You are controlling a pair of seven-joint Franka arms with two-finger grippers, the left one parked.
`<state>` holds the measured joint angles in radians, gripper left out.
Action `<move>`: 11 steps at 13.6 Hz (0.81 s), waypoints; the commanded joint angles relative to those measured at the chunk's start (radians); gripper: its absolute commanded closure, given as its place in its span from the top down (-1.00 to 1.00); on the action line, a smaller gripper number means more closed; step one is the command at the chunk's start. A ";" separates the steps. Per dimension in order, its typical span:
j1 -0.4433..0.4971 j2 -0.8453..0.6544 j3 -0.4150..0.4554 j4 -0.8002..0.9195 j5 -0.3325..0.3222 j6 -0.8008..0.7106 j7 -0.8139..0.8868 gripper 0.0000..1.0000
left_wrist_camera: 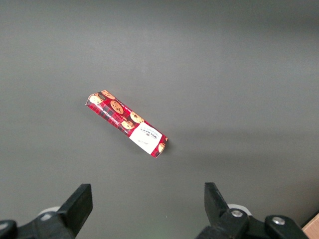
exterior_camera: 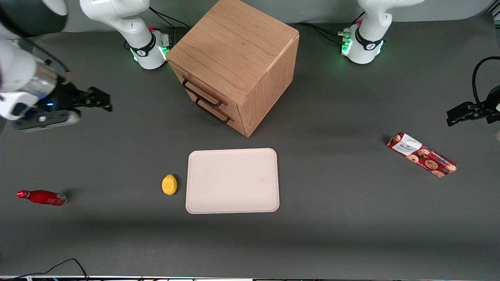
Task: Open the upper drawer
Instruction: 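Move the right gripper toward the upper drawer's black handle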
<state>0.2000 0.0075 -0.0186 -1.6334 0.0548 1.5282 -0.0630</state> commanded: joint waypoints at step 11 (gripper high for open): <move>-0.002 -0.008 0.206 -0.210 0.186 0.167 -0.379 1.00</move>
<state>0.2007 0.0106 0.1668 -1.7932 0.2166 1.6513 -0.4112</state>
